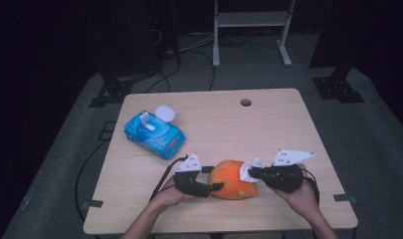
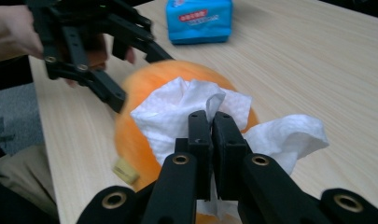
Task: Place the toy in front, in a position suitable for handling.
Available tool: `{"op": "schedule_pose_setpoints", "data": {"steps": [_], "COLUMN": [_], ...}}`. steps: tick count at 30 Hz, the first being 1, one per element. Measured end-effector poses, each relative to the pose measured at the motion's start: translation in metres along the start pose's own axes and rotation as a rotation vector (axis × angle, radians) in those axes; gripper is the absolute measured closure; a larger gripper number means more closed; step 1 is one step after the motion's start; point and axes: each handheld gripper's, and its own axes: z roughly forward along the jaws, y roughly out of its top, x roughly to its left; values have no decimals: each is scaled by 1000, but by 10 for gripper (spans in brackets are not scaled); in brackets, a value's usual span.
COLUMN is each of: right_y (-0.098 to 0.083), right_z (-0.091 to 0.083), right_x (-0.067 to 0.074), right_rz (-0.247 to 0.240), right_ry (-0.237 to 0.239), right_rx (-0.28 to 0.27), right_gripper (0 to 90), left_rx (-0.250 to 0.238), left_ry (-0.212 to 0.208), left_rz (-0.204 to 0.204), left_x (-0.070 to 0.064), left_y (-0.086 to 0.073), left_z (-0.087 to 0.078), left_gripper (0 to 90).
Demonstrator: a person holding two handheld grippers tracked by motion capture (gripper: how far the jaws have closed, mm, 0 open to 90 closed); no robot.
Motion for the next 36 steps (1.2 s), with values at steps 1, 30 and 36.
{"op": "schedule_pose_setpoints", "data": {"steps": [1,30,36], "right_y": [2,16,24], "right_z": [3,3,21], "right_x": [4,23,47], "right_rz": [-14,-105,-189], "right_ry": [2,-62,-36], "right_rx": [13,-6,27], "right_gripper": [862,865,865], "left_rx": [1,-22,0], "left_ry": [1,38,37], "left_rz": [-1,55,85], "left_x": [0,-16,-22], "left_y": [0,9,9], "left_z": [0,5,9], "left_gripper": [334,410,412]}}
